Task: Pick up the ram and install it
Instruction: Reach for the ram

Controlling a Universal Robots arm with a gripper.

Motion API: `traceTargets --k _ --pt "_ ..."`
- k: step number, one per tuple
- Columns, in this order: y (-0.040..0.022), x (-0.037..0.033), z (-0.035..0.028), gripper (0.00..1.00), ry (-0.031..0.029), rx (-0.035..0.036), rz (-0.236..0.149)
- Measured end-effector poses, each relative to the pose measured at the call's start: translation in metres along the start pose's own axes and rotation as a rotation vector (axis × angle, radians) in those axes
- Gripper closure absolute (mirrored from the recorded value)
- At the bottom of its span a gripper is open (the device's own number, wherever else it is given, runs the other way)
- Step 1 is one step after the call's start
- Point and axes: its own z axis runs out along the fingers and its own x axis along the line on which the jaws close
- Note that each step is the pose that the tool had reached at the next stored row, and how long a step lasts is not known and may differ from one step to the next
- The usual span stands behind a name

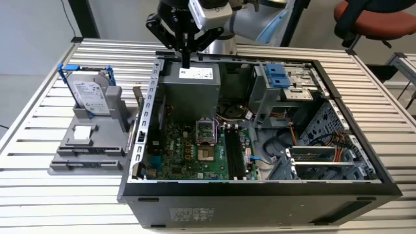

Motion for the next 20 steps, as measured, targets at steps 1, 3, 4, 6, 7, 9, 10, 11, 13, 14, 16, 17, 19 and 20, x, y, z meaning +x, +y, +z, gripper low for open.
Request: traceTargets --k 1,3,4,6,7,9,10,11,13,14,16,17,19,20 --pt "-0.0001 0.0007 0.0000 1.00 0.0003 0.0000 0.000" --pt "-0.0002 0.0030 -0.0001 1.00 0.0008 0.0001 0.000" --pt "-0.0004 0.0047 -0.0002 1.00 0.0008 0.0002 0.000" --pt "-0.0006 0.0082 -0.0002 1.00 0.0008 0.0000 0.000" --pt "-0.0007 0.0098 -0.0002 1.00 0.0007 0.0000 0.000" --pt "-0.0010 0.0128 -0.0003 1.00 0.0009 0.0001 0.000" --pt "-0.0011 0.0143 -0.0003 1.00 0.0009 0.0001 0.000" --pt "-0.0012 0.0159 -0.0004 1.00 0.0009 0.0001 0.000" --pt "-0.0014 0.0190 -0.0004 1.00 0.0010 0.0000 0.000" --pt "-0.0015 0.0207 -0.0005 1.00 0.0011 0.0001 0.000" --pt "-0.0017 0.0237 -0.0005 1.00 0.0013 0.0000 0.000" --pt "-0.0018 0.0254 -0.0006 1.00 0.0013 0.0000 0.000" --pt "-0.0021 0.0291 -0.0007 1.00 0.0015 0.0001 0.000" --pt "-0.0022 0.0309 -0.0007 1.00 0.0014 0.0001 0.000"
